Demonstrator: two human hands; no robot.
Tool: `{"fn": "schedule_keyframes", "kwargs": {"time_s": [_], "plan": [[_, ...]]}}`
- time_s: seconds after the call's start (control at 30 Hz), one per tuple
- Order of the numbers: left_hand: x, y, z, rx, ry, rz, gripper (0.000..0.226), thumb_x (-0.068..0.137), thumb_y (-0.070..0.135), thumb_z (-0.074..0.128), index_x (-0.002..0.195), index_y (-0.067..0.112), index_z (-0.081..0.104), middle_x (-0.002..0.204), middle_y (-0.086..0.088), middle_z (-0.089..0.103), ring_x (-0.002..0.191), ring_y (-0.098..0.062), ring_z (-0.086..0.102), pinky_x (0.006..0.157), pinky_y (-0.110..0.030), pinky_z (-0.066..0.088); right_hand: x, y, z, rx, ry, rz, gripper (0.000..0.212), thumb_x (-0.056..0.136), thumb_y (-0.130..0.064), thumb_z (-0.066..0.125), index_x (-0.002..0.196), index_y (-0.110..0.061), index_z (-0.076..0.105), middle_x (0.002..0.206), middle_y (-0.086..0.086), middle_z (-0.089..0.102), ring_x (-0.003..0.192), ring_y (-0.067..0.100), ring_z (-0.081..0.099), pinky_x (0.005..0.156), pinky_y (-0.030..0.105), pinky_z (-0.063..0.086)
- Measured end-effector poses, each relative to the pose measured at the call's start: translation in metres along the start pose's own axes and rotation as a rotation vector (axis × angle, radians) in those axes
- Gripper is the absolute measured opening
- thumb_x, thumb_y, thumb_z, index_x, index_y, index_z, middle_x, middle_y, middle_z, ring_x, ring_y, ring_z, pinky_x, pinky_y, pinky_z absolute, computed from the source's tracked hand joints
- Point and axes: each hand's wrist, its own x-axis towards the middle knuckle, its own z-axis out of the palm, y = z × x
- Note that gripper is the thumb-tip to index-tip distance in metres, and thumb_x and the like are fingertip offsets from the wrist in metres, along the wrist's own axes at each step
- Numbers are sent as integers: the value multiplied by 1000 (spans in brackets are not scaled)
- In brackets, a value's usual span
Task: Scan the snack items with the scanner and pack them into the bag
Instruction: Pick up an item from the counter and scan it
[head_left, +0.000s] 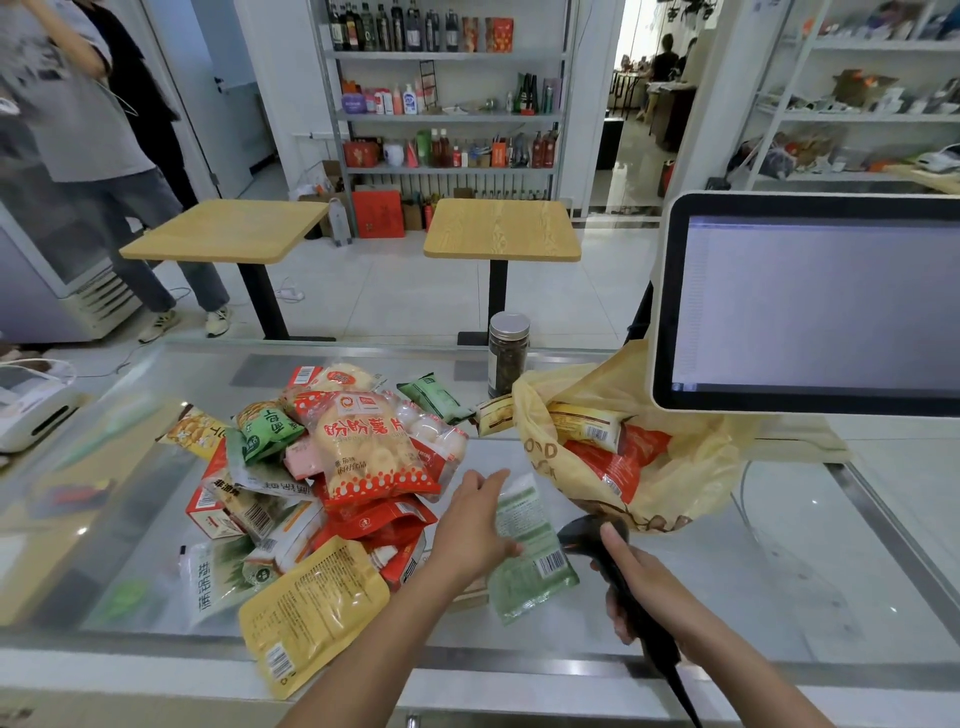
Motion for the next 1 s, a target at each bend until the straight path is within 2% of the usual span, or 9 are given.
{"fn": "schedule_keyframes", "kwargs": {"time_s": [0.07,0.17,0.27,0.4,0.5,0.63,0.77,0.9,1.0], "plan": [[-1,7,-12,-59,43,10,68,76,22,76,136,23,44,118,3,44,110,-13,42,90,-29,42,3,1,3,-91,117,-48,65,89,-66,34,98,-7,59,63,9,62,51,24,60,51,31,48],[-1,15,-31,-127,124,35,39,77,14,74,111,24,57,106,6,49,105,-15,46,91,-32,43,5,6,1,-705,474,-231,59,87,-68,26,91,-19,58,81,-2,62,75,18,59,57,29,43],[-5,28,-51,-169,146,142,28,77,7,72,90,25,55,98,7,52,93,-14,51,83,-30,46,4,1,-1,-809,793,-585,49,83,-59,48,100,-15,55,95,-1,53,84,17,50,59,26,39],[-4,51,-67,-269,115,296,27,77,6,71,87,26,55,94,9,53,89,-11,50,83,-33,47,13,-24,-8,-509,463,-840,59,78,-35,74,129,-22,46,122,-11,38,112,5,37,89,19,37],[5,71,-63,-364,134,362,25,78,6,71,94,22,60,100,1,53,93,-15,51,85,-33,46,18,-48,-11,-210,186,-776,33,85,-17,70,110,-33,56,110,-10,60,104,13,58,81,14,48],[23,86,-51,-475,380,123,27,90,24,60,117,21,60,128,-3,35,124,-16,30,99,-21,25,23,-60,-25,-63,418,-800,20,90,-11,63,105,-24,61,92,-14,64,87,1,61,75,18,53],[48,78,-36,-429,150,-193,29,95,35,50,119,22,62,149,-11,23,139,-30,14,108,-38,23,32,-70,-35,-138,535,-872,25,92,-13,61,117,-17,61,93,-12,63,84,0,59,72,13,48],[59,74,-24,-675,3,-216,22,95,12,44,113,17,57,130,-2,45,107,-18,45,79,-26,41,55,-72,-33,-545,604,-890,19,92,-20,60,110,-16,65,93,-4,65,81,14,58,64,29,44],[64,65,-23,-753,42,-223,41,92,8,42,133,11,48,136,-6,48,118,-21,48,88,-26,43,67,-69,-39,-906,647,-844,31,76,-13,76,106,-17,68,95,1,68,78,22,62,54,32,48]]}}
